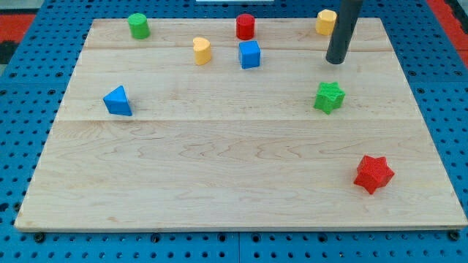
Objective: Move the blue cube diagonally bottom left of the yellow hexagon
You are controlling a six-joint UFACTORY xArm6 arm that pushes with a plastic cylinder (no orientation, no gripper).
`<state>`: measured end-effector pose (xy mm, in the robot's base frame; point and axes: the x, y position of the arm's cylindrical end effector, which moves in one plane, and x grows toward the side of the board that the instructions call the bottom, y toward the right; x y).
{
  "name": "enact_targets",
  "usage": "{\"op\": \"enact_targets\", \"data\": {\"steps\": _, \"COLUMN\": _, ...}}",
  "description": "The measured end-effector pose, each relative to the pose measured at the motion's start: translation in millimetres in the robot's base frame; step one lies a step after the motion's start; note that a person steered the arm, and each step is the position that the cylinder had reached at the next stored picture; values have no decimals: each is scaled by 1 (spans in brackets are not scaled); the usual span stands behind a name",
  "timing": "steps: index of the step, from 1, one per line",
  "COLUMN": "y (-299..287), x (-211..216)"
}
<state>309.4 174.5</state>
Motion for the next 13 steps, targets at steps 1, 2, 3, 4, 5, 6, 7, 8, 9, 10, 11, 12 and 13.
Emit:
{"op": "enact_targets", "data": {"steps": 1, "y": -12, "x": 0}}
{"op": "enact_targets", "data": {"steps": 2, "y": -27, "x": 0}}
{"op": "enact_targets", "data": {"steps": 3, "y": -36, "x": 0}}
{"op": "enact_targets", "data": {"steps": 4, "y": -39, "x": 0}}
{"op": "enact_targets", "data": {"steps": 5, "y": -39, "x": 11}}
{"op": "enact_targets", "data": {"steps": 6, "y": -38, "x": 23}}
{"op": "enact_targets", "data": {"steps": 7, "y": -38, "x": 31}}
{"op": "enact_targets", "data": {"steps": 8, "y": -40, "x": 33}}
{"op": "enact_targets", "data": {"steps": 9, "y": -23, "x": 19}}
{"op": "enact_targets", "data": {"steps": 10, "y": -63, "x": 11}}
{"op": "enact_targets", "data": {"steps": 11, "y": -79, "x": -17}}
{"op": "enact_targets", "data": {"steps": 12, "y": -91, "x": -48}}
{"op": "enact_targets", "data": {"steps": 13, "y": -135, "x": 4}}
